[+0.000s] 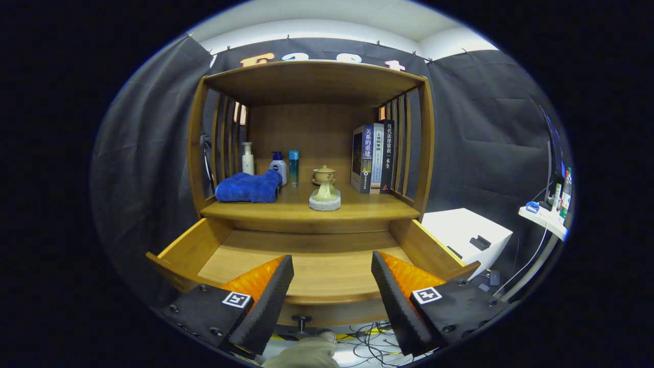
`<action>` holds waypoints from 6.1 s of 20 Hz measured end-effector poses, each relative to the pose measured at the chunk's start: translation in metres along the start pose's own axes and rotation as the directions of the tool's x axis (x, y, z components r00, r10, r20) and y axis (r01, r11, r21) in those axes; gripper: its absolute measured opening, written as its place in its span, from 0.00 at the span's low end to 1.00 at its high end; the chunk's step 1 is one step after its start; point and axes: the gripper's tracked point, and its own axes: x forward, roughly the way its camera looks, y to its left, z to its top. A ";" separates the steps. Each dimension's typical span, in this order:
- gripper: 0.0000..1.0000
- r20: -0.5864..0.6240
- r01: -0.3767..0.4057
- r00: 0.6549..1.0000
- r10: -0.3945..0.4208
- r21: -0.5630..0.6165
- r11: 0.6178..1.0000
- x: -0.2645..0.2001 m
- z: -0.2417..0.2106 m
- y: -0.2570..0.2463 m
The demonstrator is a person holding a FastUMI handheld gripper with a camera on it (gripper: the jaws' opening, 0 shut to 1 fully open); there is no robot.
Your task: Pull open the drawer, take out the items inside it, and place them on the countertop above the cabinet.
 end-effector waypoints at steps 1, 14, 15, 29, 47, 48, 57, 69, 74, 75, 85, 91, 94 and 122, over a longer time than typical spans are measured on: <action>0.99 0.004 -0.005 1.000 0.005 -0.006 1.000 -0.006 -0.007 0.001; 0.98 -0.047 -0.035 0.998 0.037 0.044 0.998 -0.007 -0.065 0.012; 0.98 -0.050 -0.030 0.998 0.032 0.046 0.998 -0.005 -0.066 0.012; 0.98 -0.072 -0.032 0.997 0.034 0.029 0.999 0.007 -0.063 0.012; 0.98 -0.085 -0.040 0.995 0.042 0.029 0.999 0.062 -0.042 0.014; 0.98 -0.076 -0.045 0.996 0.047 0.024 0.999 0.067 -0.037 0.015; 0.97 -0.085 -0.046 0.995 0.047 0.015 0.999 0.105 -0.033 0.018; 0.97 -0.088 -0.046 0.995 0.047 0.020 0.999 0.150 -0.023 0.020; 0.97 -0.088 -0.047 0.995 0.049 0.022 0.999 0.168 -0.019 0.020; 0.97 -0.089 -0.049 0.995 0.051 0.022 0.999 0.171 -0.019 0.020; 0.98 -0.095 -0.060 0.994 0.061 0.010 0.998 0.192 -0.021 0.024; 0.97 -0.078 -0.053 0.995 0.057 0.055 0.997 0.183 0.013 0.026; 0.97 -0.029 -0.049 0.998 0.051 0.065 0.997 0.171 0.055 0.020; 0.97 0.143 -0.088 0.987 0.077 0.070 0.994 0.025 0.208 0.006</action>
